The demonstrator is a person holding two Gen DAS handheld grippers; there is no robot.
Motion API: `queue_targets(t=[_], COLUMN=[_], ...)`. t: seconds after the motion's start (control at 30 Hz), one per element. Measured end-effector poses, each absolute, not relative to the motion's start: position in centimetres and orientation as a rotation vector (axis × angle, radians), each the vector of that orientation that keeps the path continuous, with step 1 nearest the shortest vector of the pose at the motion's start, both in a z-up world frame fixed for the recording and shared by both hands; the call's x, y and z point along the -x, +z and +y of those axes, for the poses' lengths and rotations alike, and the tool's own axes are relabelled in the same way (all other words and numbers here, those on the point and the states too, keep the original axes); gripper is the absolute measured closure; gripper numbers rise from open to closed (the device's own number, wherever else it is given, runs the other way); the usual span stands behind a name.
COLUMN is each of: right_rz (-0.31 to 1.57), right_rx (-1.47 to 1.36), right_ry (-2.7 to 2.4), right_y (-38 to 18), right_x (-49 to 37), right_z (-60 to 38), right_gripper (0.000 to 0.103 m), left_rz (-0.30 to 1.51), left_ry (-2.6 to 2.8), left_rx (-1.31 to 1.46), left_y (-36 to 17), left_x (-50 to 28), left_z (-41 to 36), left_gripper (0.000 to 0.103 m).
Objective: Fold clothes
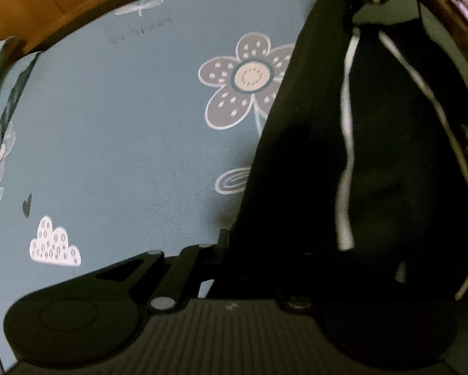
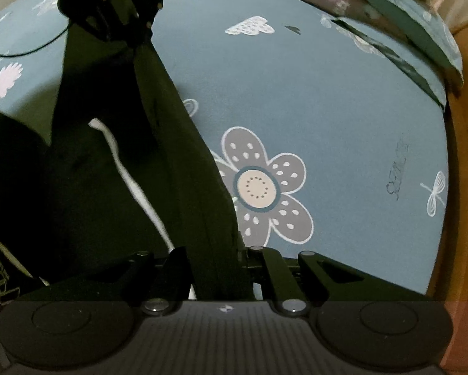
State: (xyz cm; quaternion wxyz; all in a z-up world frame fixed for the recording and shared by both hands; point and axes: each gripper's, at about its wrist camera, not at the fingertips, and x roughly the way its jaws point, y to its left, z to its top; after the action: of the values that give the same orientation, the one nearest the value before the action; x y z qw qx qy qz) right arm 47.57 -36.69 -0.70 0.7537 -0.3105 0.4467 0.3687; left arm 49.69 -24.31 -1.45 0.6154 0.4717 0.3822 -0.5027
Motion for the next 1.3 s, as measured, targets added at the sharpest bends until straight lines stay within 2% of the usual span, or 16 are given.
queue_targets(t=[0.37, 0.57, 0.83, 1.1, 1.3], right_rz=[0.835, 0.777, 0.723, 0.630, 0.603], right_rx=[0.878, 1.017, 1.262, 1.543, 1.618], right_ry=[0.819, 0.818, 0.854, 0.852, 0.838], right_y=[1.6, 1.1, -1.5, -5.6, -8.4], right_x=[-40.4, -36.1, -30.4, -26.6, -25.4], right_z=[-35.0, -34.6, -34.9, -36.4, -37.2], right_gripper=[0.094, 0.094, 0.094, 0.094, 0.092], left_rz=[0.815, 0.800, 0.789, 0.662, 0.584], left_ry=[-1.112, -1.185, -1.323, -1.502, -1.614], left_rx=[-1.018, -1.032, -1.097, -1.242, -1.323], left_y=[4.2, 4.5, 2.7, 1.1, -1.0], left_x=[-40.1, -35.3, -29.6, -24.5, -21.2], left_z=[-20.2, -19.8, -20.3, -21.5, -22.9], left_gripper=[0.103, 0.103, 0.103, 0.103, 0.103])
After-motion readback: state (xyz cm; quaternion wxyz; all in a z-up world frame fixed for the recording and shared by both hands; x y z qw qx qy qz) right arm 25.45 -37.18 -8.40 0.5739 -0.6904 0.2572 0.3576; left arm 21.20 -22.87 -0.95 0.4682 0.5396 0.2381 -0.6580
